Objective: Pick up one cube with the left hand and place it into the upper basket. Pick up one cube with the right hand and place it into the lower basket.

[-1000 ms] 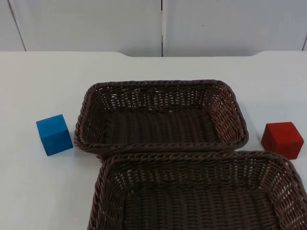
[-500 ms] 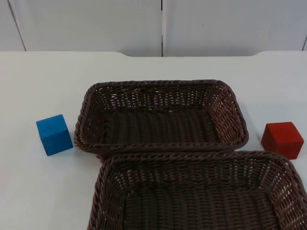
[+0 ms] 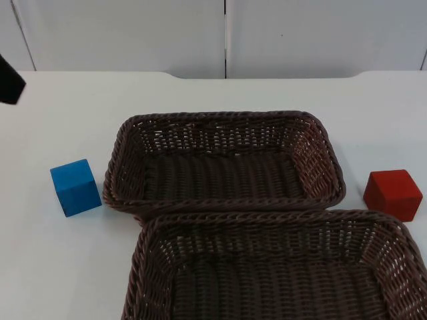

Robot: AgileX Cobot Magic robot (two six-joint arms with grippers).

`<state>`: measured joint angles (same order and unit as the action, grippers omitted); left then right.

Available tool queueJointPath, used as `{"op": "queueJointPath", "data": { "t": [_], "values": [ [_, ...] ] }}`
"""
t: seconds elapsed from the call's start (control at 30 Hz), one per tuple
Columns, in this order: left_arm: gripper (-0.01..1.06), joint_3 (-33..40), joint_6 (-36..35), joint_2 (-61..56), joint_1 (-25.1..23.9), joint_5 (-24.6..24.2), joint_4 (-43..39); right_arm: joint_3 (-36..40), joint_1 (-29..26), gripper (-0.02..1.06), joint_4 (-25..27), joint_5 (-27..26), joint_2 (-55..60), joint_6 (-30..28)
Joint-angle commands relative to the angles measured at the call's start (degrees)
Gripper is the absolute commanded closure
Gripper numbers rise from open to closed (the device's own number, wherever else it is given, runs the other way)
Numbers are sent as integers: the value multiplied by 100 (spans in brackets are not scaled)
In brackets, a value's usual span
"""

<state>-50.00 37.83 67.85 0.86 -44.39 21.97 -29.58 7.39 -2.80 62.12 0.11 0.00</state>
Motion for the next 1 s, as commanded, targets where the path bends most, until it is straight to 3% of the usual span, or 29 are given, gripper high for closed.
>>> {"op": "queueJointPath", "data": {
  "t": [0.0,0.2,0.43,0.97],
  "values": [
    [0,-72,83,200,170,17,10,5,-24,-1,10,-43,-11,-48],
    [0,-72,83,770,725,57,-456,5,-24,-1,10,-43,-11,-48],
    [0,-72,83,1289,1017,190,-505,5,-24,-1,10,-43,-11,-48],
    [0,-72,83,1611,1179,473,-506,-135,-24,-1,-25,-236,112,155]
  ]
}}
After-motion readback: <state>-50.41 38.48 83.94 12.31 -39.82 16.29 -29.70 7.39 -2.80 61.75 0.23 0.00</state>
